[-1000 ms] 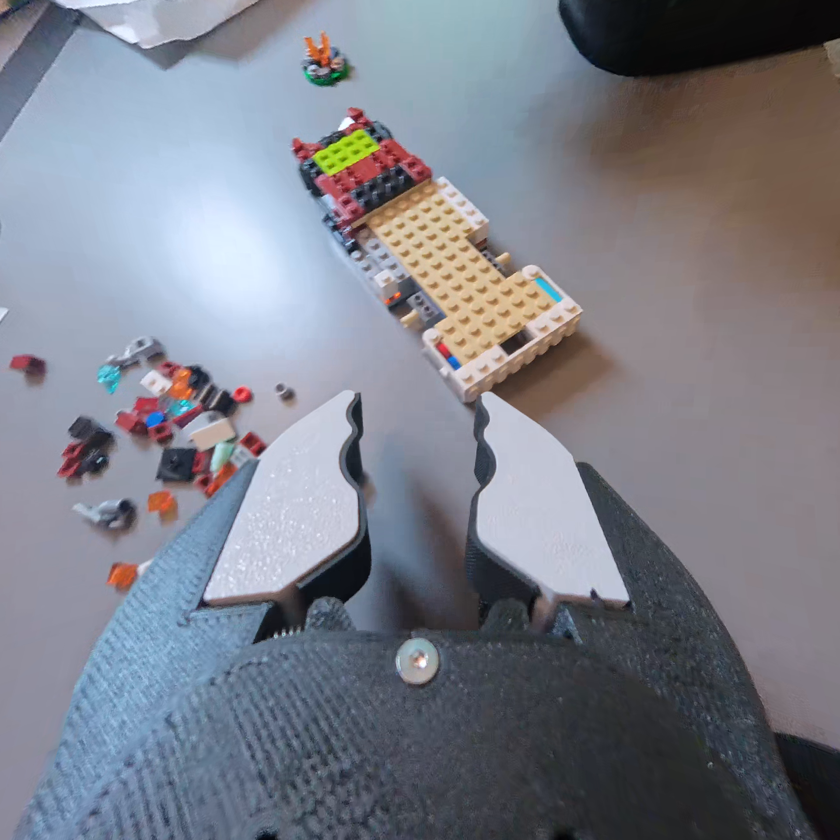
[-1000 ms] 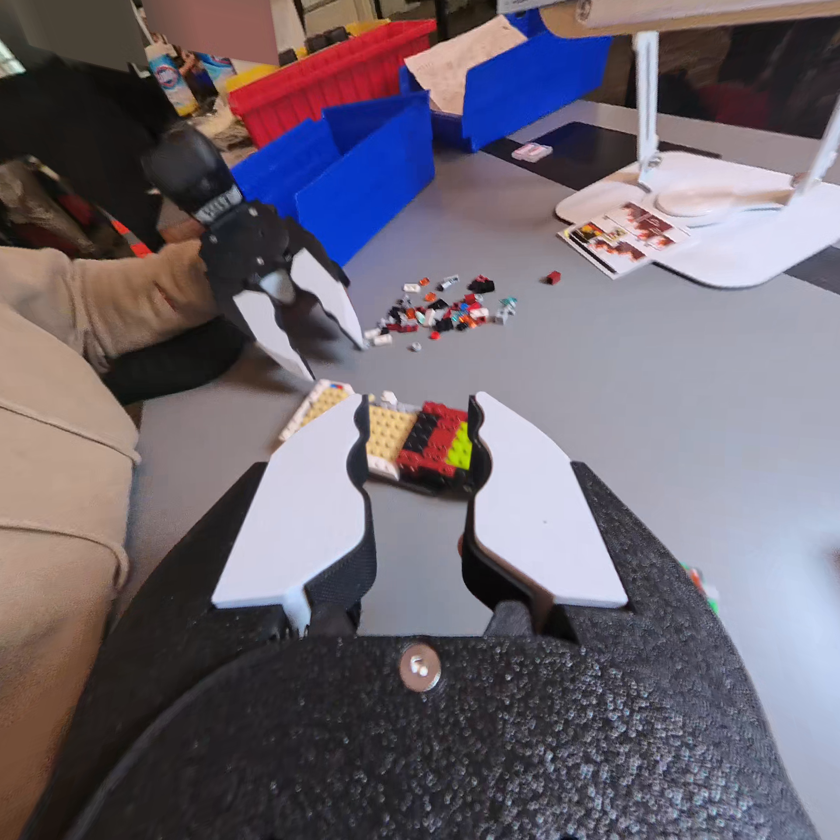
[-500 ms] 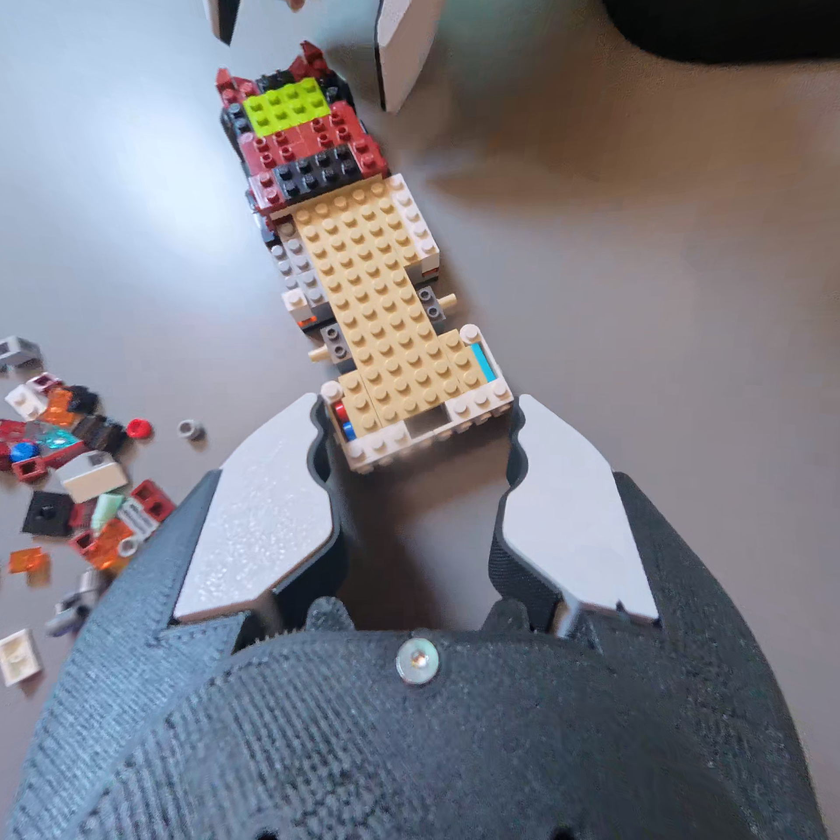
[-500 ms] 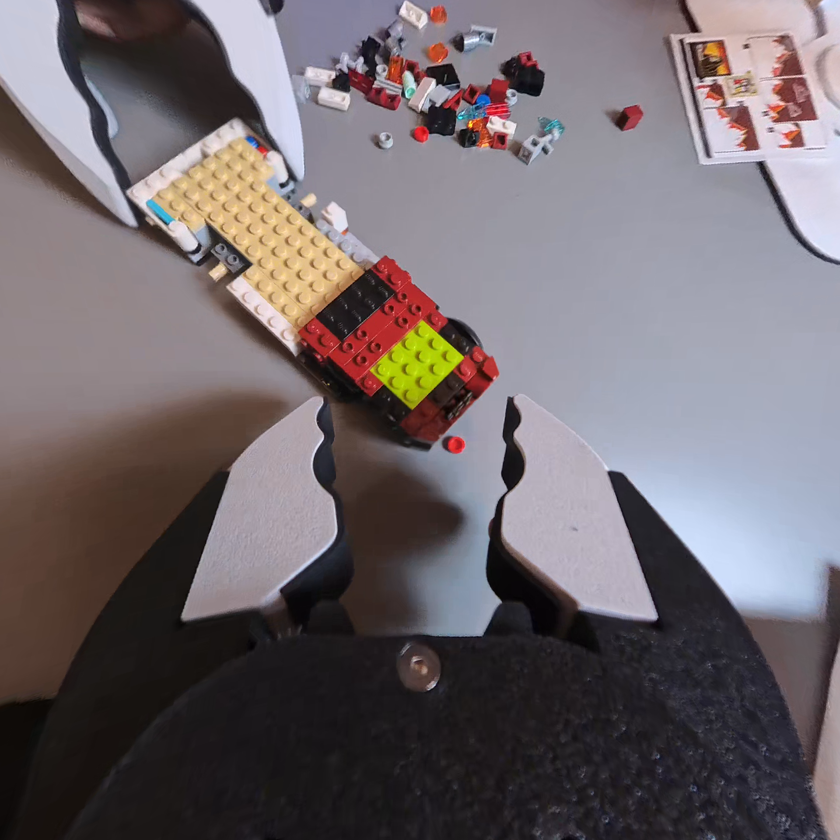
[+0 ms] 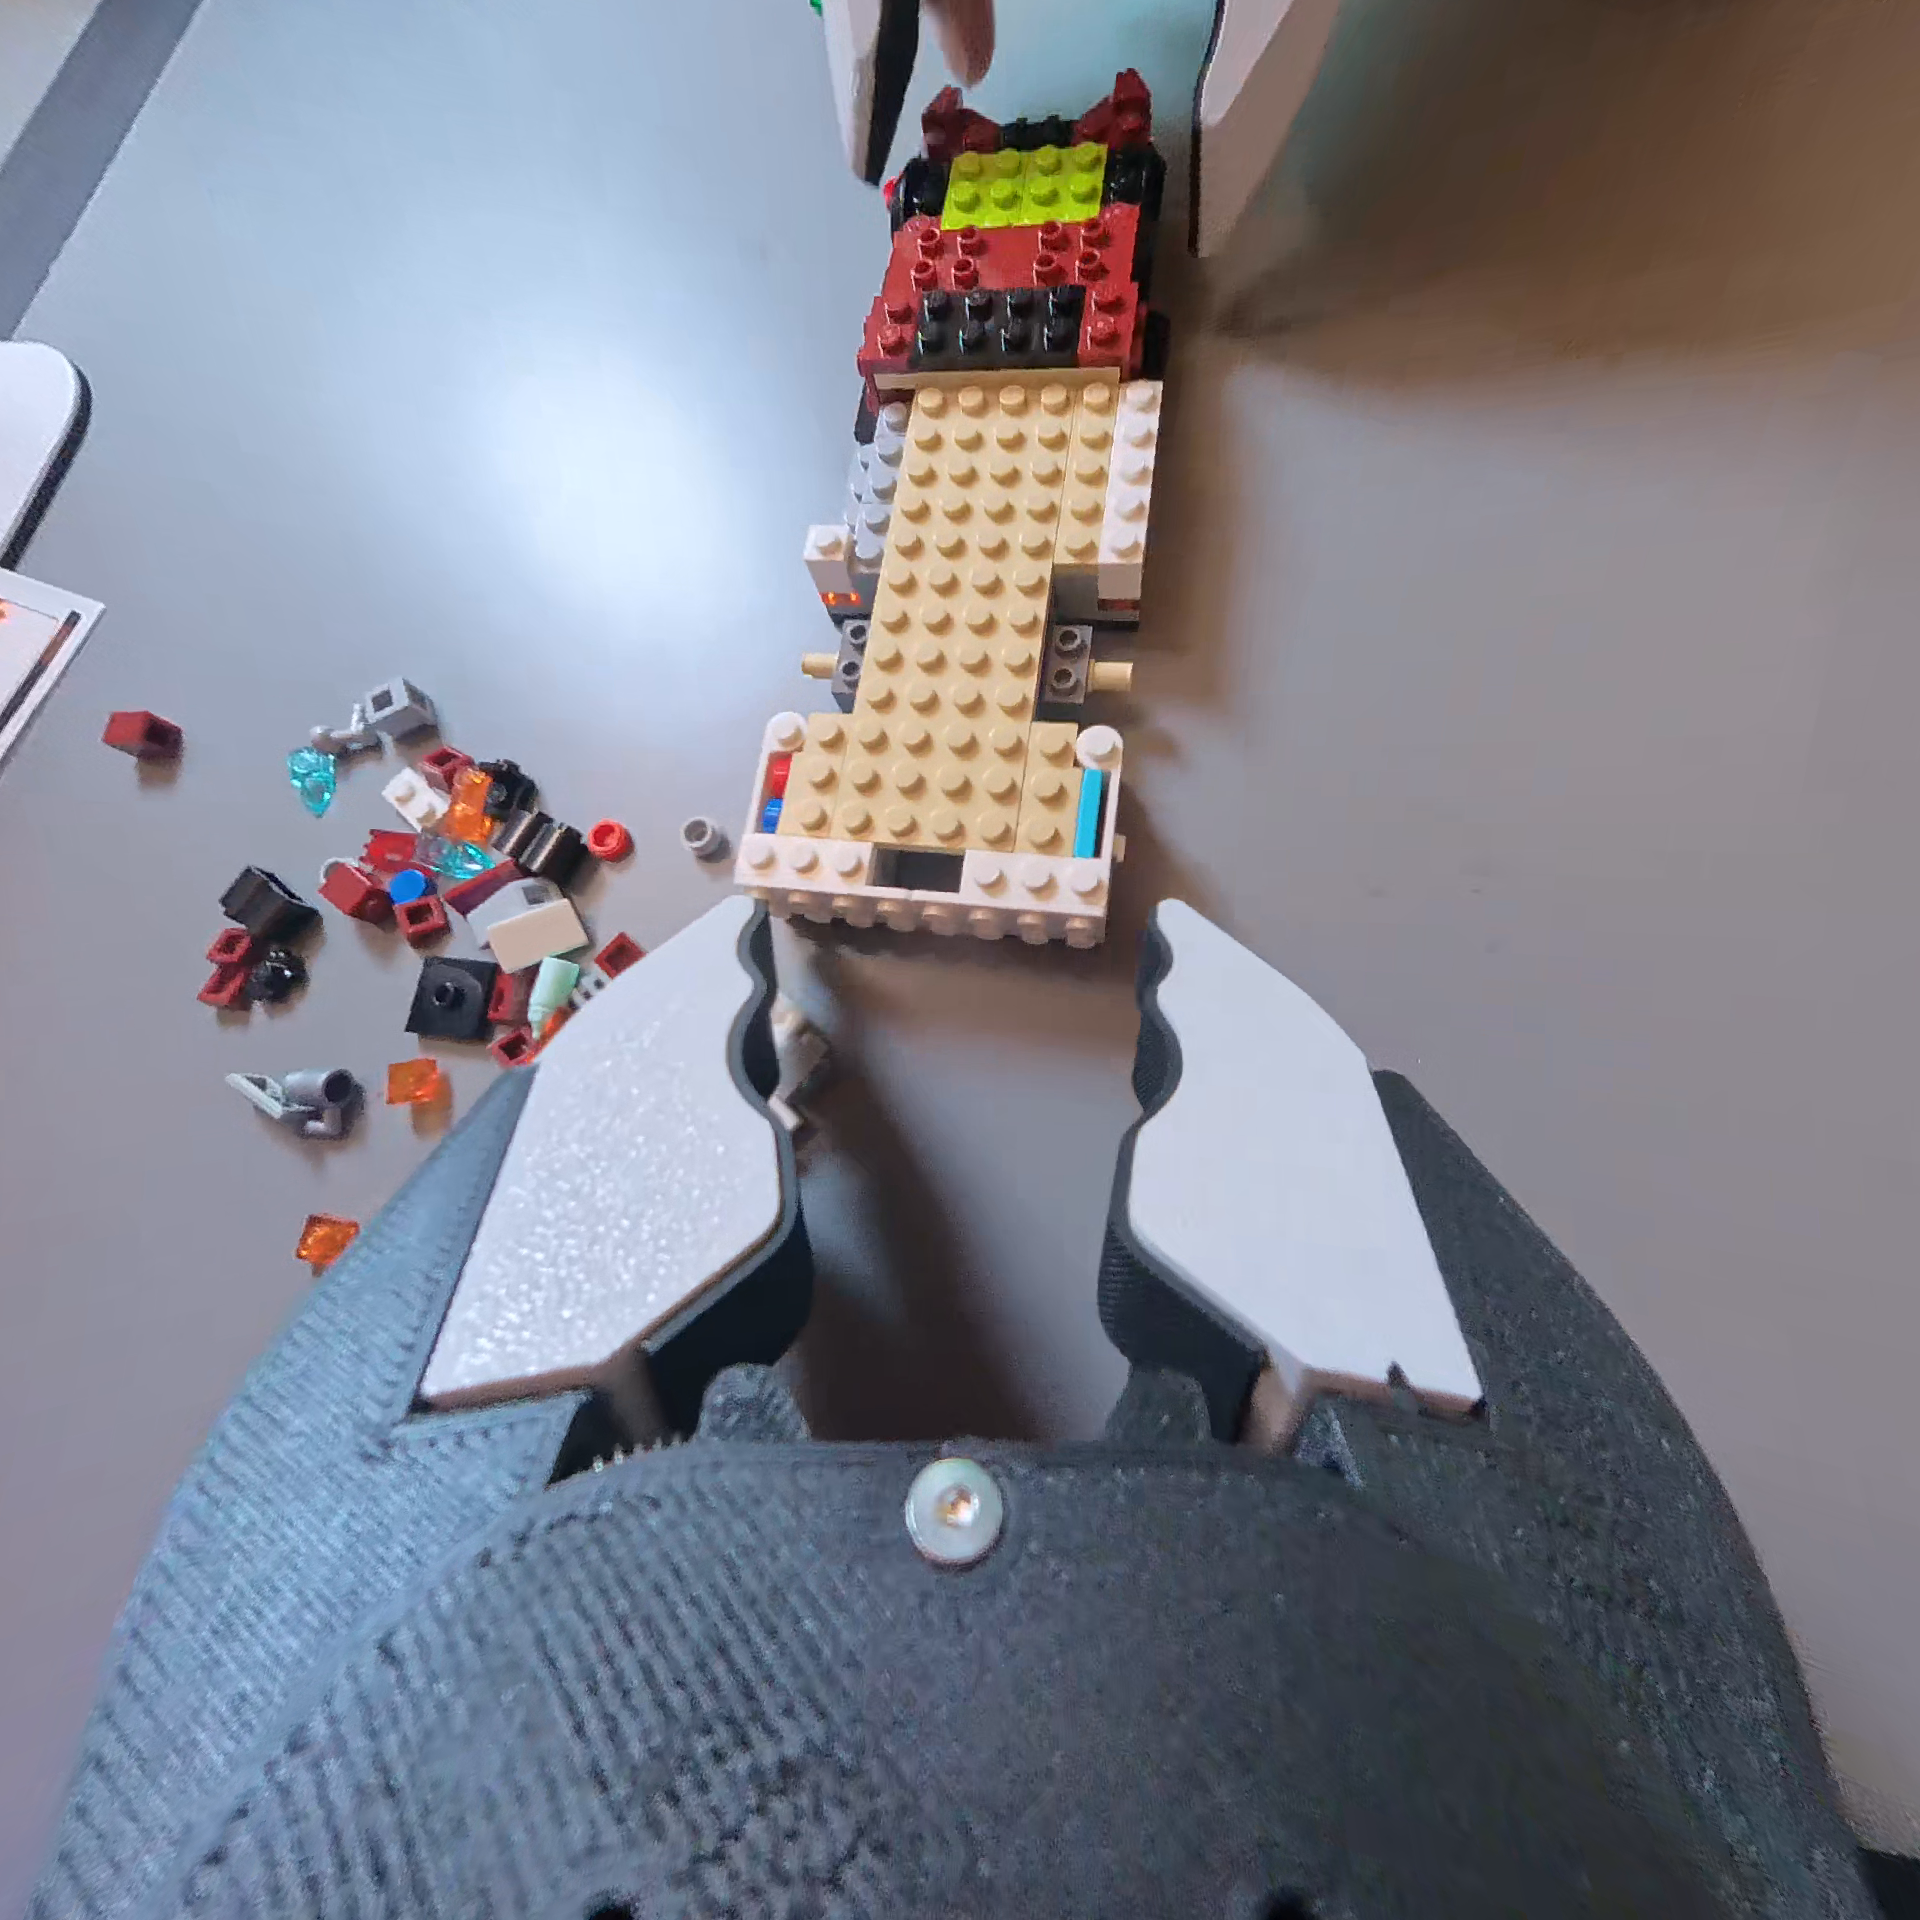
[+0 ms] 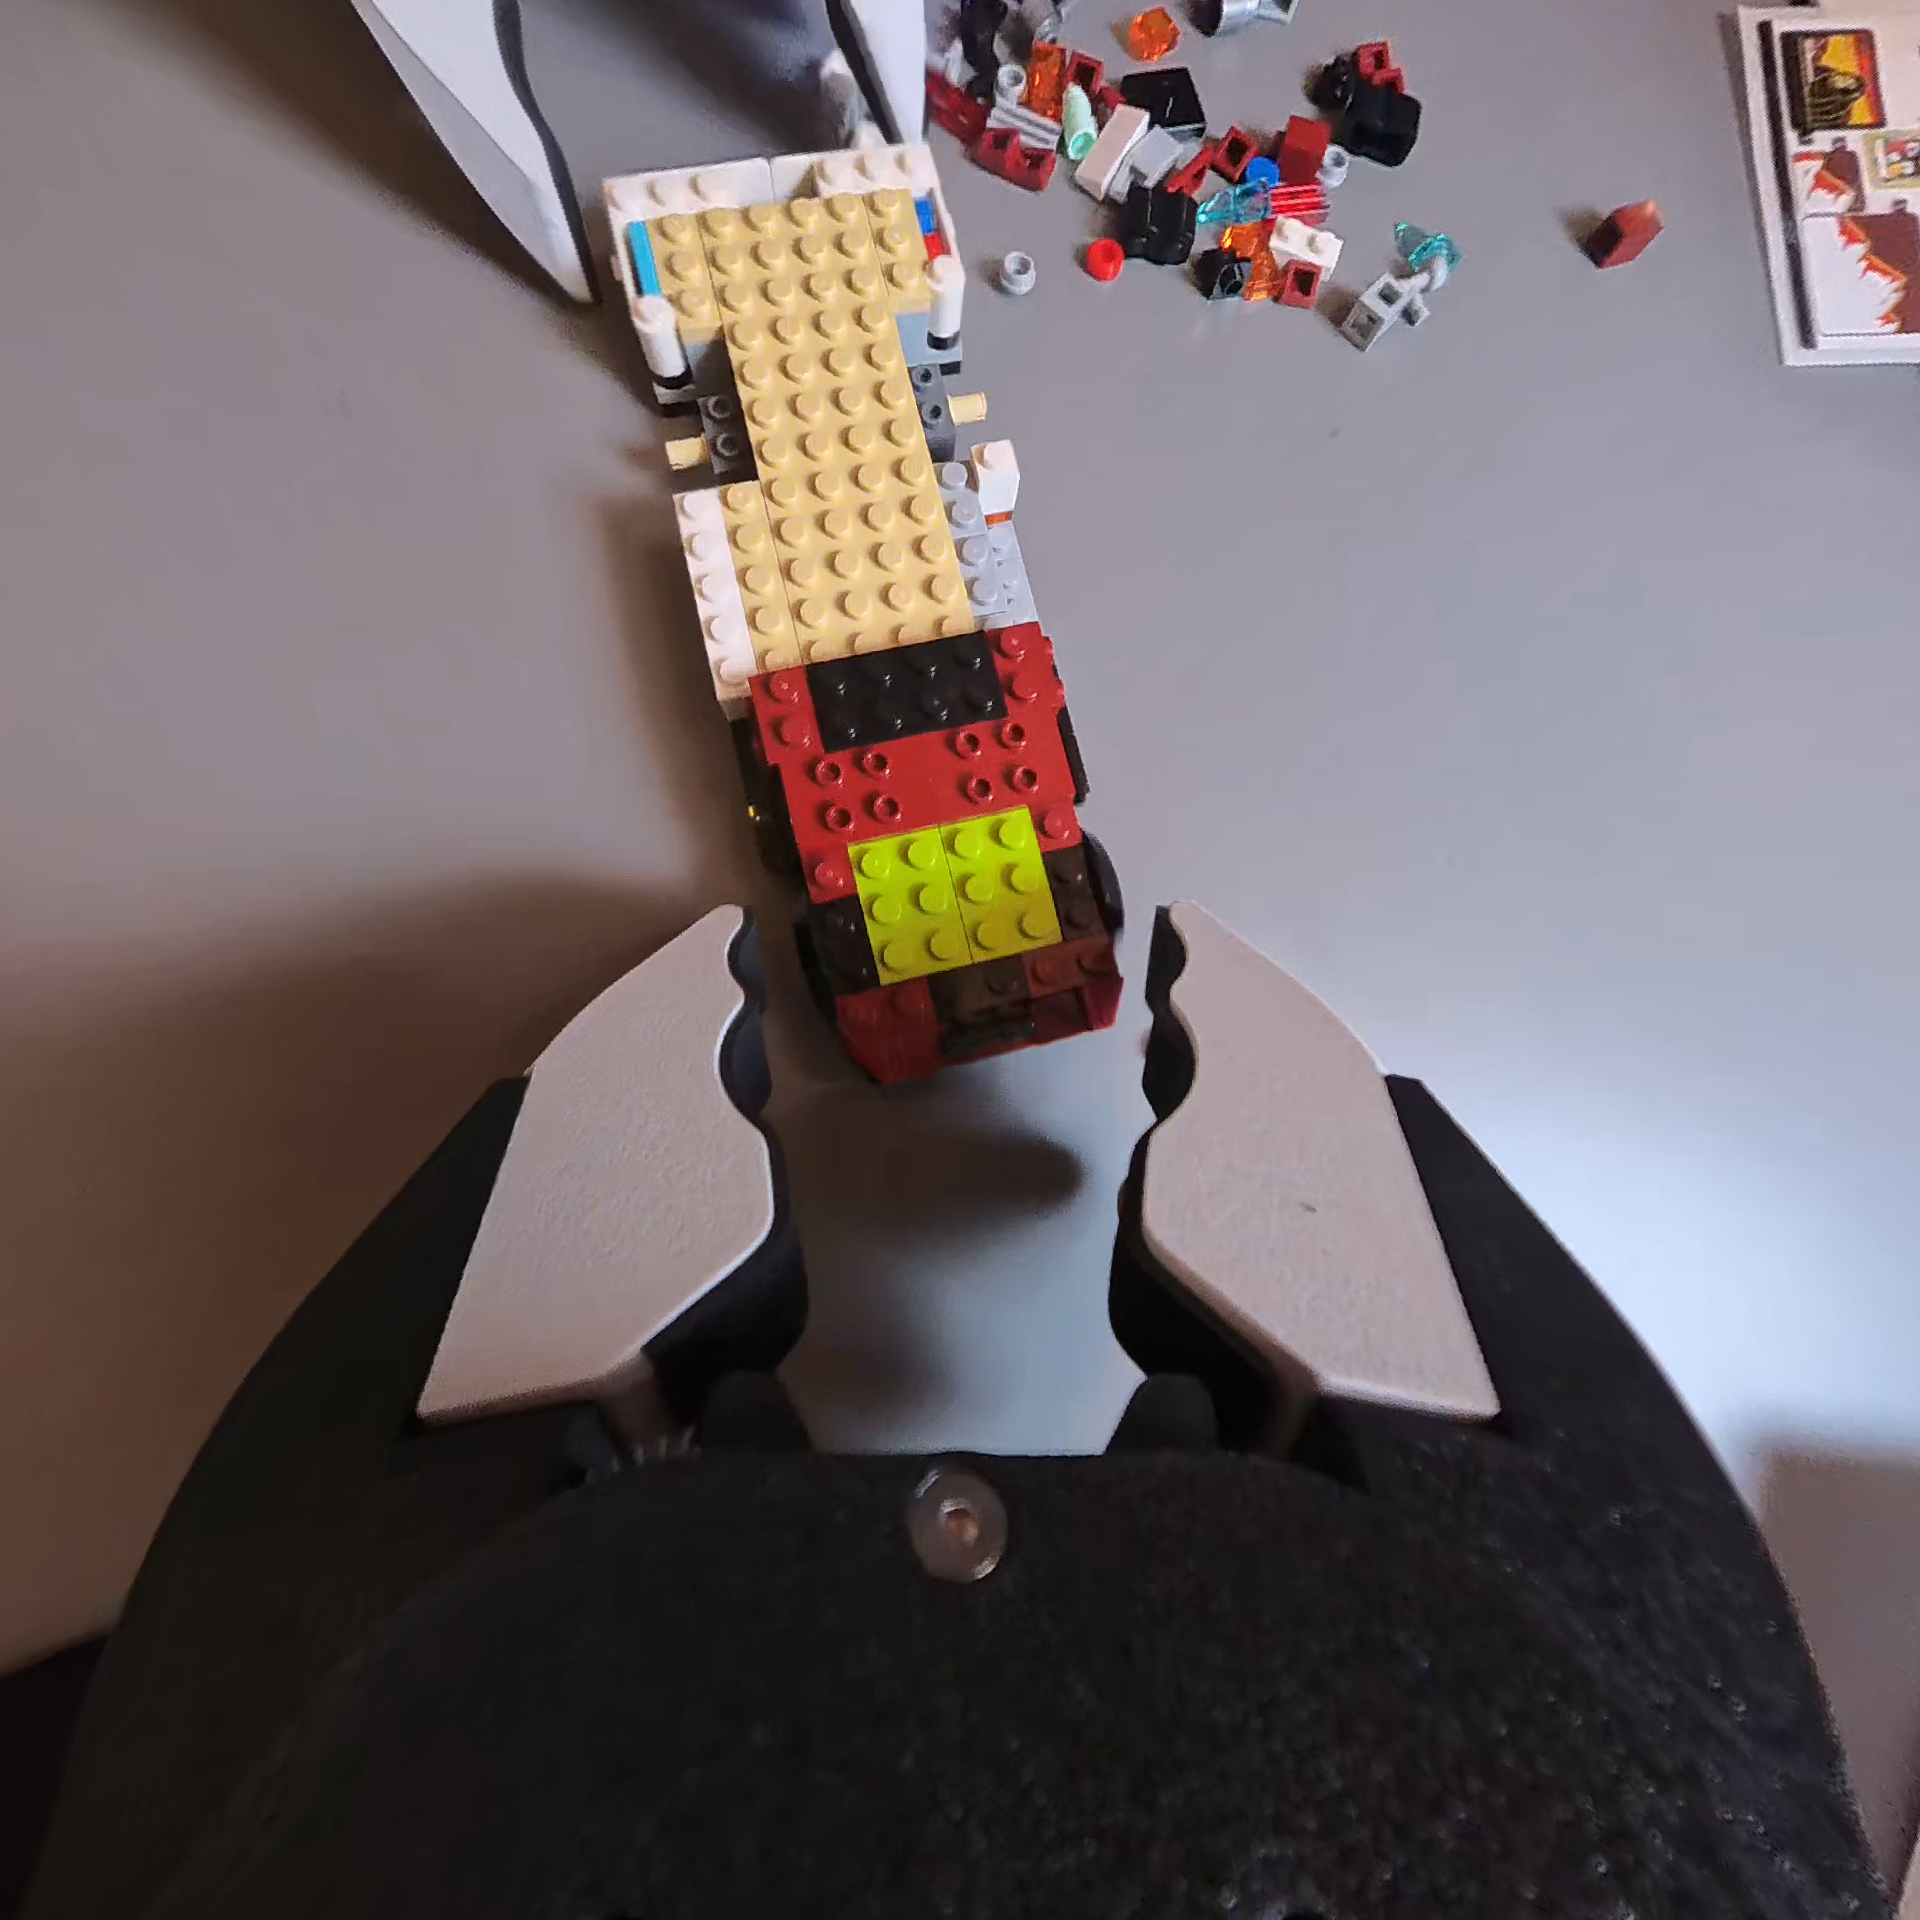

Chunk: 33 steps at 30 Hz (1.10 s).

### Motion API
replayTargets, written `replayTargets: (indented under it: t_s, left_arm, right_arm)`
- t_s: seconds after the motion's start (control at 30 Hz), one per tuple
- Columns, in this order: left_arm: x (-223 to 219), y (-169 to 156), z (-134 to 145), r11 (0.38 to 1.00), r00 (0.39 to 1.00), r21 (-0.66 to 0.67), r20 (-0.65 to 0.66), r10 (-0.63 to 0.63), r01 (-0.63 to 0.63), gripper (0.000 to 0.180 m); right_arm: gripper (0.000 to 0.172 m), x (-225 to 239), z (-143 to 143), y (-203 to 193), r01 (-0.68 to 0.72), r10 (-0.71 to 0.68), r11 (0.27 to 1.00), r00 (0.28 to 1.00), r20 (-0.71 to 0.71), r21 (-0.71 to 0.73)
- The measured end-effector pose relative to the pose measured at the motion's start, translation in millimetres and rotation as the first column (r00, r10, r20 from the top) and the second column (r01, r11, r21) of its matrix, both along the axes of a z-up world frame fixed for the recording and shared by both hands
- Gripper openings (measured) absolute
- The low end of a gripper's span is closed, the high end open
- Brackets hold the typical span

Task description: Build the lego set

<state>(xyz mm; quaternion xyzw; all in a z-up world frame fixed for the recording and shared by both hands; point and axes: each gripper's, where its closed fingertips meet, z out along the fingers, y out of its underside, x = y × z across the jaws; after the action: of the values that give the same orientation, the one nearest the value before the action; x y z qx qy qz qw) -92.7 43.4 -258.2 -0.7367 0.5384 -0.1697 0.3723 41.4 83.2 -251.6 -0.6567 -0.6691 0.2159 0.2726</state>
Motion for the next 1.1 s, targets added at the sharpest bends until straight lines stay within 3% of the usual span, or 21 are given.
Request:
replayTargets:
  t_s: [0.2, 0.37, 0.47, 0.6, 0.67, 0.87, 1.0, 1.1]
  left_arm:
    - [0, -8, 1, 0.999, 0.999, 0.02, -0.014, -0.04, 0.04, 0.061]
    - [7, -18, 4, 0.996, 0.997, -0.058, 0.047, -0.065, 0.068, 0.088]
    - [14, -26, -1, 0.992, 0.994, -0.055, 0.014, -0.109, 0.11, 0.091]
    - [19, -29, -1, 0.991, 0.991, -0.024, 0.002, -0.133, 0.133, 0.071]
    - [17, -27, -1, 0.992, 0.992, -0.027, 0.011, -0.127, 0.127, 0.07]
    - [14, -19, 0, 0.995, 0.995, -0.001, 0.014, -0.096, 0.096, 0.068]
    - [10, -12, 2, 0.998, 0.999, 0.029, 0.005, -0.052, 0.052, 0.053]
    - [9, -5, 12, 0.997, 0.999, 0.08, 0.033, -0.023, 0.02, 0.057]
  right_arm:
    - [0.063, 1, -7, -5, -0.029, 0.027, 0.999, 0.997, 0.077, 0.025]
    - [0.063, 8, -6, -20, -0.036, 0.034, 0.999, 0.995, 0.089, 0.023]
    - [0.063, 12, -6, -30, -0.038, 0.036, 0.999, 0.996, 0.085, 0.015]
    - [0.063, 17, -4, -50, -0.066, 0.074, 0.995, 0.993, 0.09, -0.08]
    - [0.061, 19, -2, -54, -0.068, 0.077, 0.992, 0.993, 0.085, -0.104]
    - [0.062, 19, -10, -52, -0.043, 0.047, 0.998, 0.994, 0.097, -0.049]
    - [0.062, 19, -9, -47, 0.021, -0.019, 0.999, 0.997, 0.078, -0.036]
    - [0.062, 23, -9, -41, 0.081, -0.079, 0.997, 0.994, 0.078, -0.017]
